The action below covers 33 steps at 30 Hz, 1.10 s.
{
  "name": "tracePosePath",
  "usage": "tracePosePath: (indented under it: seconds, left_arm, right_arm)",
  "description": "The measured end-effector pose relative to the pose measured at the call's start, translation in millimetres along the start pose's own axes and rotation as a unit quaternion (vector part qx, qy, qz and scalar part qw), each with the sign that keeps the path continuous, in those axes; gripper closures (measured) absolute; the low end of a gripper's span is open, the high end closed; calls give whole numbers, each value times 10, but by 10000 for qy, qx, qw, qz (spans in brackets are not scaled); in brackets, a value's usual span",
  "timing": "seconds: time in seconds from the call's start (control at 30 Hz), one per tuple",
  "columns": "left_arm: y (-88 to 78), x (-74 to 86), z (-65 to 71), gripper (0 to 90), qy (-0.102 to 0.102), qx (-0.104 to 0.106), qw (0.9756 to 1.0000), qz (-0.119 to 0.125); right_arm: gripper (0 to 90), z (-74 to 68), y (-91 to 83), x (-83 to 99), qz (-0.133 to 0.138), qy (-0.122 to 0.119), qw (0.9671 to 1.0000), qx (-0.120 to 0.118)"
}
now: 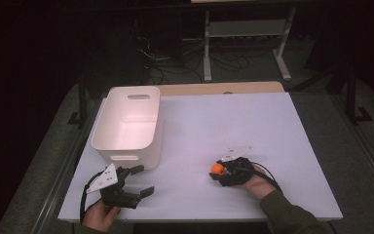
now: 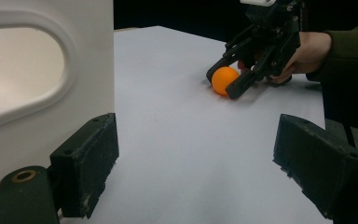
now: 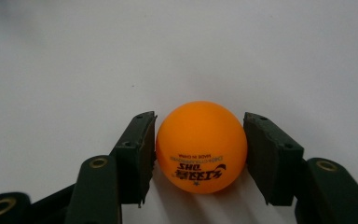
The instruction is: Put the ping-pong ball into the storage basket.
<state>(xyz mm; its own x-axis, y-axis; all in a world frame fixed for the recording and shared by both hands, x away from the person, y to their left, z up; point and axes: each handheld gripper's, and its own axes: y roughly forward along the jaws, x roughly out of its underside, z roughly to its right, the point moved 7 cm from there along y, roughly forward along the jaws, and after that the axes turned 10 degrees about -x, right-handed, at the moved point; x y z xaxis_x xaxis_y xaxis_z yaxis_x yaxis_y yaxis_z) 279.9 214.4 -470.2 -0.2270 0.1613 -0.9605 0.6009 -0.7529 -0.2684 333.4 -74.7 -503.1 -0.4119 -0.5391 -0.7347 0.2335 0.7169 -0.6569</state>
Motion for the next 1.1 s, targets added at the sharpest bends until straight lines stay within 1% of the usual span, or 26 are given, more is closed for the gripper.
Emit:
tracePosePath:
  seconds: [0.2, 0.73, 1.1]
  left_arm:
    - [0, 0, 0, 139, 0, 1, 10000, 3]
    - [-1, -1, 2, 139, 17, 5, 10000, 7]
    - [-1, 0, 2, 139, 20, 2, 10000, 2]
  right_arm:
    - [487, -3, -2, 1, -10, 8, 10000, -33]
    - [492, -11, -12, -2, -26, 16, 10000, -64]
    - [492, -13, -56, -38, 43, 43, 9999, -88]
